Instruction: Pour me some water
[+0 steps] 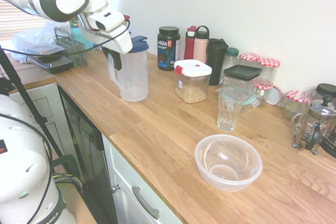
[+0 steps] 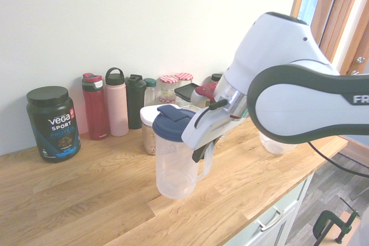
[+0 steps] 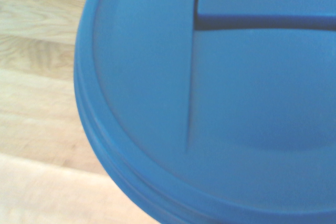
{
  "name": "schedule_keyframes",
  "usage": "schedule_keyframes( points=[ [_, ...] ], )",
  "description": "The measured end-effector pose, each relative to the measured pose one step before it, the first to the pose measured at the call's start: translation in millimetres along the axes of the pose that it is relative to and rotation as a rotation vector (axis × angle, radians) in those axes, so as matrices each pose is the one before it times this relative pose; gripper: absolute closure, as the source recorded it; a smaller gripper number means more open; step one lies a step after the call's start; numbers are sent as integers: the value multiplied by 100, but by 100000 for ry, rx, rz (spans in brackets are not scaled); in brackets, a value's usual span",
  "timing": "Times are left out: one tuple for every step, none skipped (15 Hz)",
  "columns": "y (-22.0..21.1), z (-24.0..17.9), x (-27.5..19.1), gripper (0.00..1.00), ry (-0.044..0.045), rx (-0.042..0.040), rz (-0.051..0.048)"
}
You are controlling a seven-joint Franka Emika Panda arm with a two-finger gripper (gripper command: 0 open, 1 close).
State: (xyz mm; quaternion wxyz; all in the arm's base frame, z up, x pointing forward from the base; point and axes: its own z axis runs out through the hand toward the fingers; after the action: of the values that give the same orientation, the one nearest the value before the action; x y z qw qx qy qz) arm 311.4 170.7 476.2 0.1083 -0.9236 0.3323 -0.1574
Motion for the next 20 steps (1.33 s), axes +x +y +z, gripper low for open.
schedule_keyframes(
  points=[
    [-20,816,305,100,345,-65,1285],
    [-71,683,219,100,467,-74,716],
    [-118,561,162,0,875,-503,154],
    [-126,519,38,0,1035,-872,-71],
    [-121,501,-97,0,910,-929,34],
    [-32,548,-101,0,597,-726,-63],
    [-58,264,18,0,914,-67,-612],
    [-14,64,83,0,630,-246,-545],
    [65,131,-31,0,-71,-315,-320],
    [208,354,-93,0,-512,-508,-215],
    [188,452,-73,0,-564,-309,-115],
    [67,230,39,0,-505,-279,-62],
    [43,78,92,0,-264,-136,1],
    [8,-28,29,0,-34,55,-166],
    [-21,-140,-11,0,213,87,-266],
    [-3,-352,-14,0,490,-483,66],
    [120,-786,-83,0,552,-1718,-401],
    [248,-1524,-185,0,149,-1710,-692],
    [455,-1987,-292,0,-353,-1645,-518],
    [938,-2000,-196,0,-625,-1973,358]
  ],
)
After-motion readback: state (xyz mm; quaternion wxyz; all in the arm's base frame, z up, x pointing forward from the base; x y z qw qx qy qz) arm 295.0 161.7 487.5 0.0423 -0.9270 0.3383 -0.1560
